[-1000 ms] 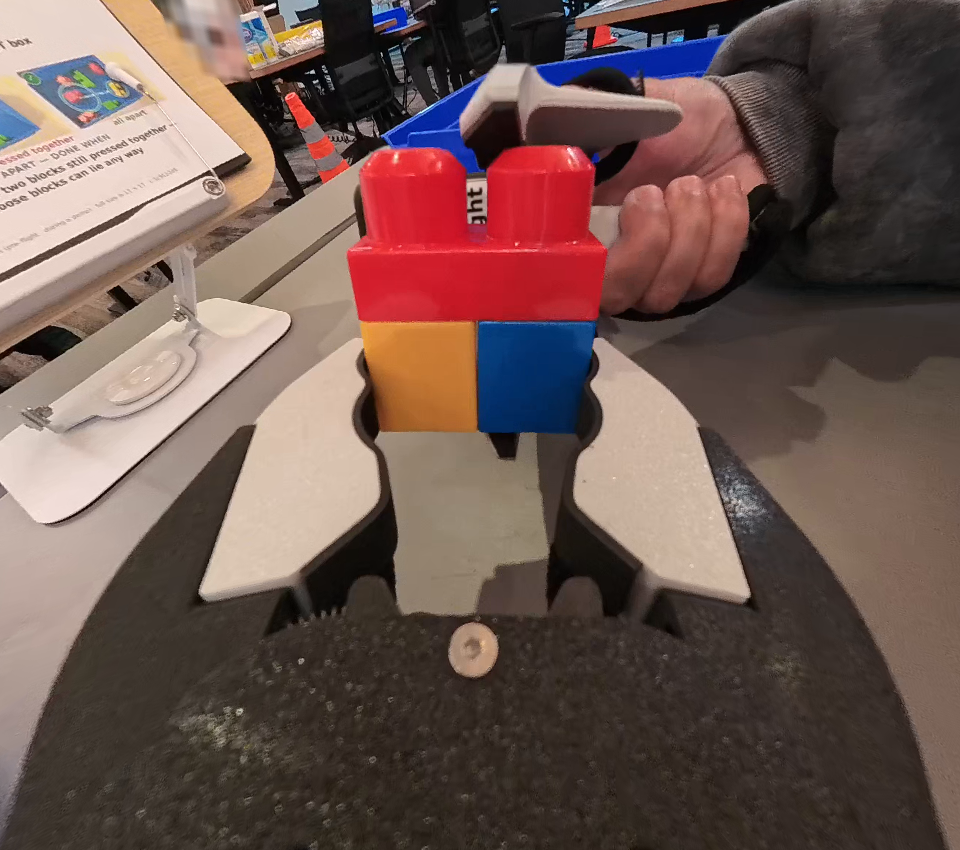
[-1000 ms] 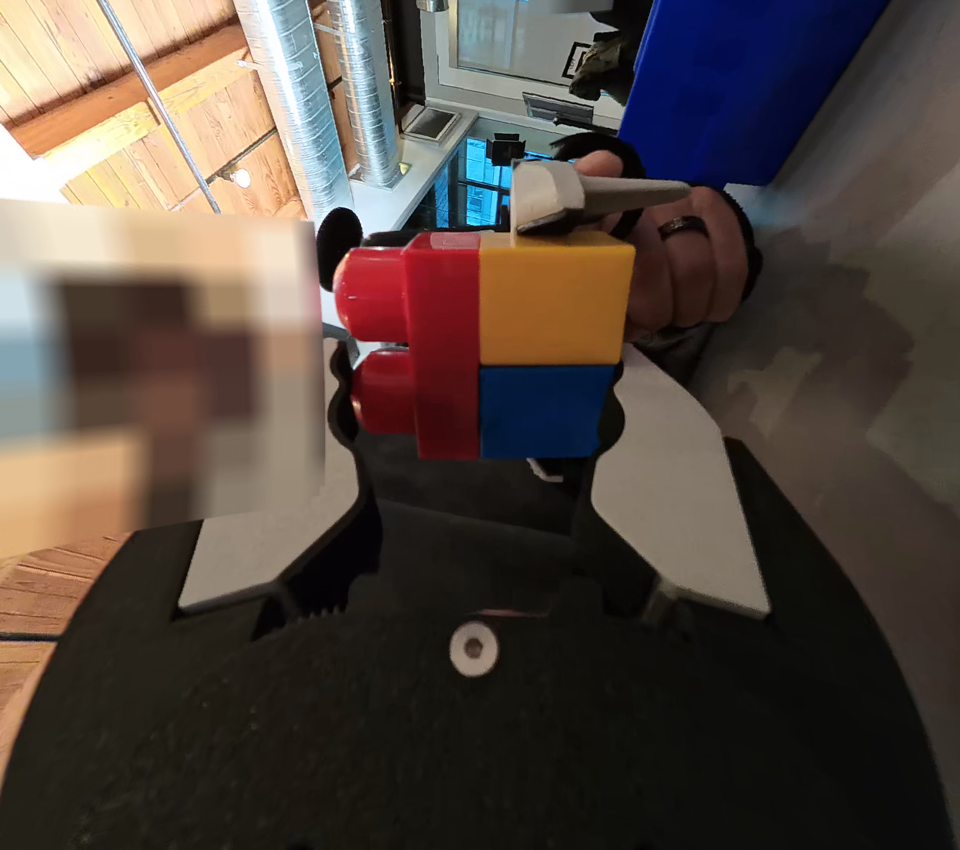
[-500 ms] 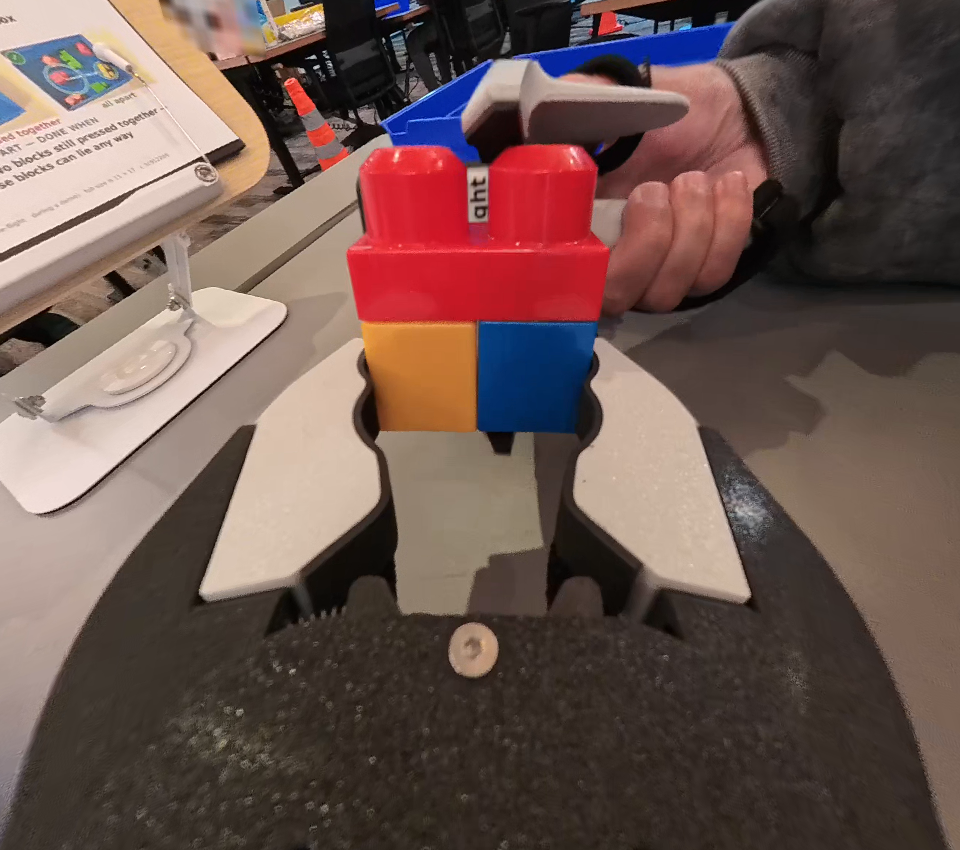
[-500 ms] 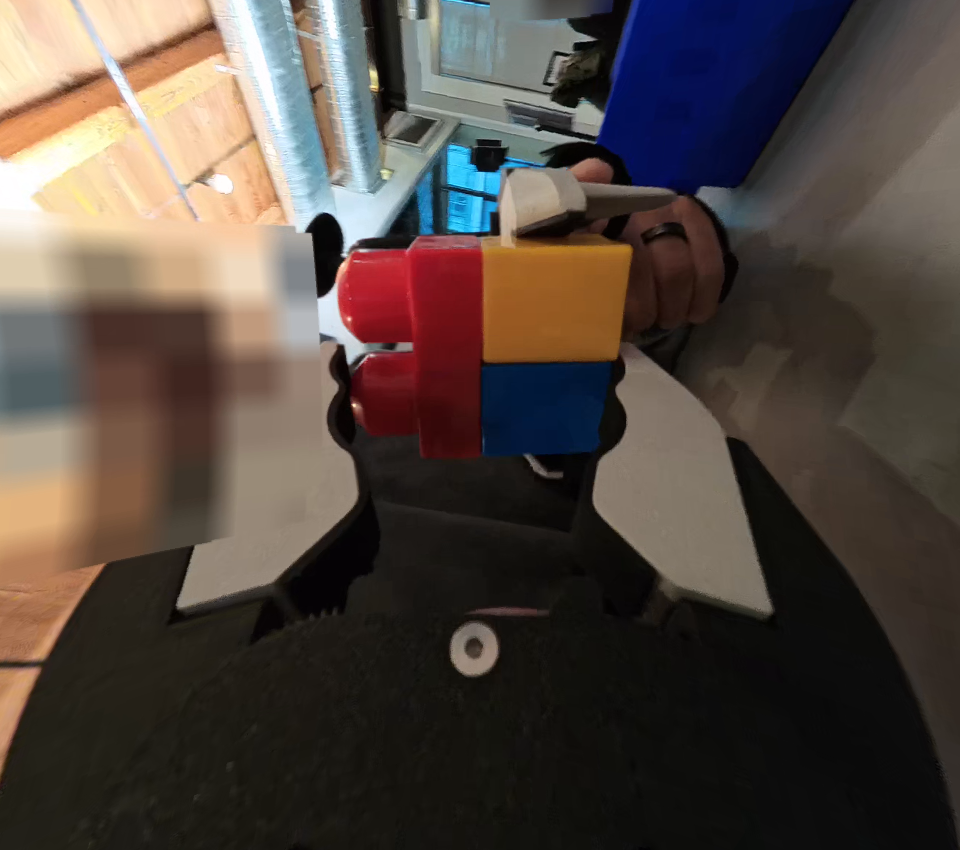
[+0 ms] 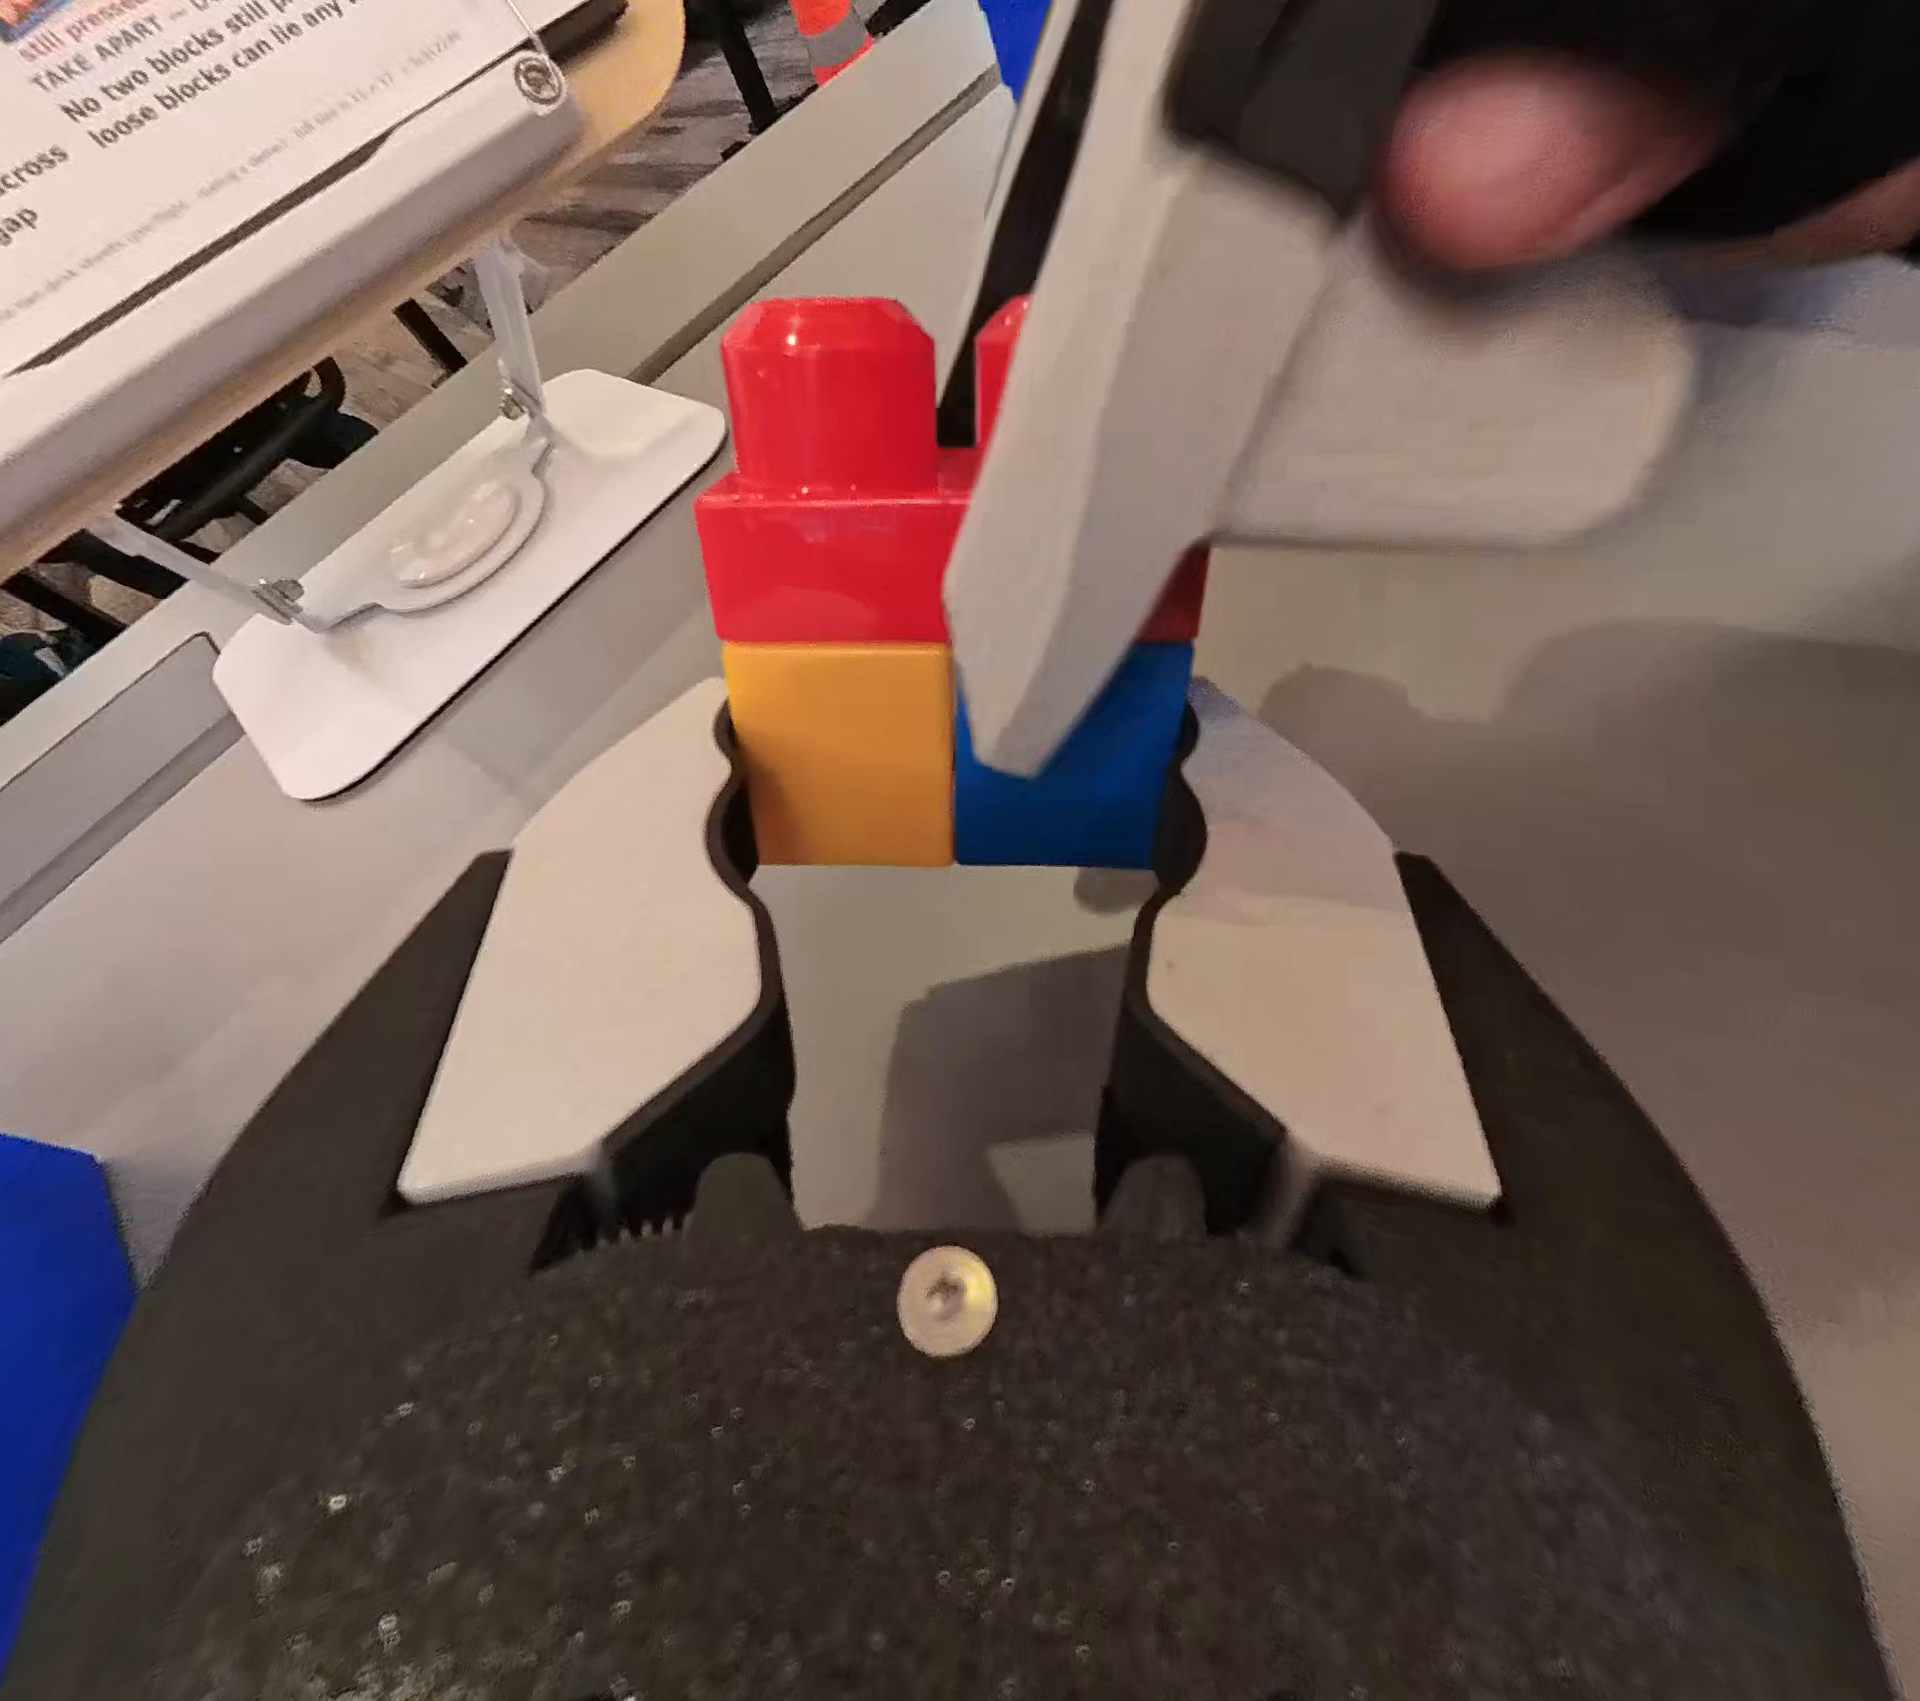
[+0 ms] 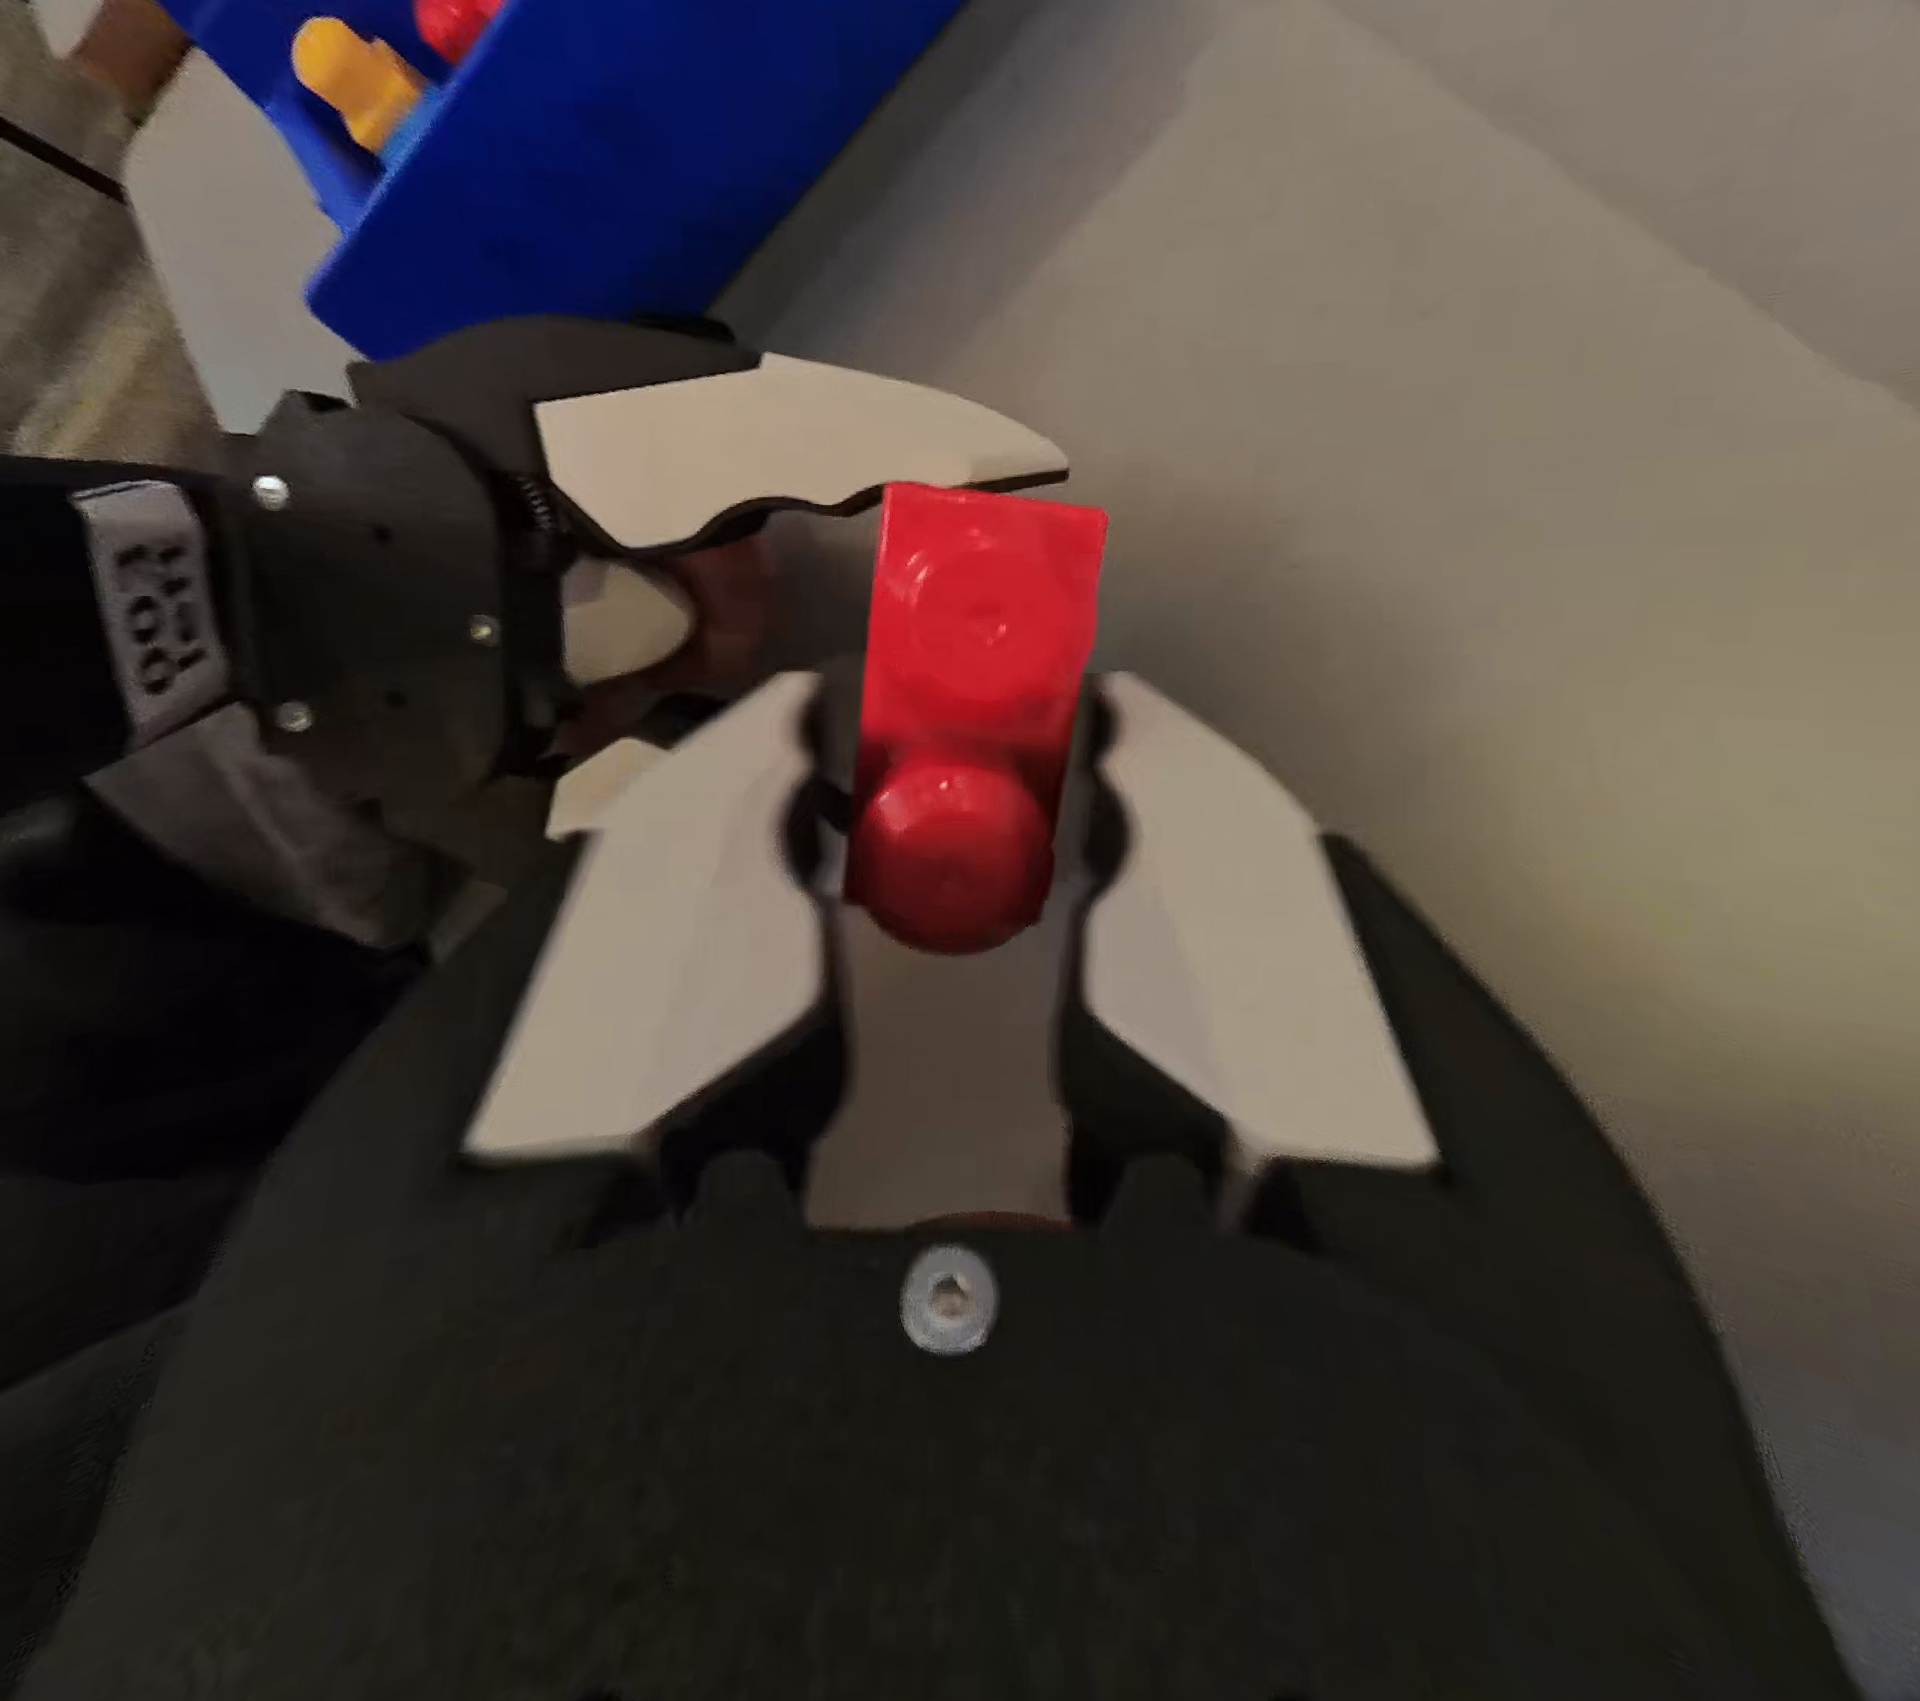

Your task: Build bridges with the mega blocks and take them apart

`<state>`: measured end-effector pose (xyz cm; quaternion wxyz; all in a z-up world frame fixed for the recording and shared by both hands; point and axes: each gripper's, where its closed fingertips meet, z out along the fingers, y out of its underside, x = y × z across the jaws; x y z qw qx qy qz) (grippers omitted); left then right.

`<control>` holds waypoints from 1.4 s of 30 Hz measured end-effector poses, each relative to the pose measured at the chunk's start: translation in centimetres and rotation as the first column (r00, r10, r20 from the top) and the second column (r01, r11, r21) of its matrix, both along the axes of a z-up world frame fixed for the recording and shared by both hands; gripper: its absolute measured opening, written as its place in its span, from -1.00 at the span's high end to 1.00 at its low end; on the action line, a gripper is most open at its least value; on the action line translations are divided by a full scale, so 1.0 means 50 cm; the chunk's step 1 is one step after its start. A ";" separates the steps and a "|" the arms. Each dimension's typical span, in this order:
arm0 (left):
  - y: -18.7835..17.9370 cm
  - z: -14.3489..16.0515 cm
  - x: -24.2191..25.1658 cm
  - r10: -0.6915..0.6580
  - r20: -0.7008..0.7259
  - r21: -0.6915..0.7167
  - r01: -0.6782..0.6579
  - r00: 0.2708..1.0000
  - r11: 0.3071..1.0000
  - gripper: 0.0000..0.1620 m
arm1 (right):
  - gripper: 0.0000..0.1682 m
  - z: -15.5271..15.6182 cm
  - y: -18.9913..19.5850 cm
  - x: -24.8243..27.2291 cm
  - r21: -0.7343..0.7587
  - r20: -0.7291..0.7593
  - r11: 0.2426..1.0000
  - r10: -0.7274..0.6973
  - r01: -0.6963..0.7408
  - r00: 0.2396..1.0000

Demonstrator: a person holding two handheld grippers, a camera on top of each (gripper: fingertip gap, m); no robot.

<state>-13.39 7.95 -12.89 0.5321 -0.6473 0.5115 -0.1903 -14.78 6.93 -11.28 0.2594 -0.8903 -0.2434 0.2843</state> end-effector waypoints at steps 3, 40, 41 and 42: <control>-0.004 0.002 -0.001 0.007 0.011 0.003 -0.007 1.000 1.000 0.08 | 0.51 0.006 0.002 -0.001 0.020 -0.005 1.000 -0.015 0.015 1.000; 0.011 0.002 -0.011 0.027 0.152 -0.236 0.009 0.988 0.972 0.24 | 0.55 -0.083 0.114 0.842 -0.179 0.697 0.939 0.332 -0.294 0.635; 0.009 0.003 -0.012 0.023 0.154 -0.231 0.013 0.988 0.973 0.24 | 0.55 -0.090 0.114 0.839 -0.183 0.697 0.925 0.362 -0.334 0.619; 0.007 0.005 -0.011 0.018 0.157 -0.226 0.018 0.988 0.974 0.24 | 0.55 -0.093 0.116 0.838 -0.177 0.702 0.914 0.378 -0.366 0.603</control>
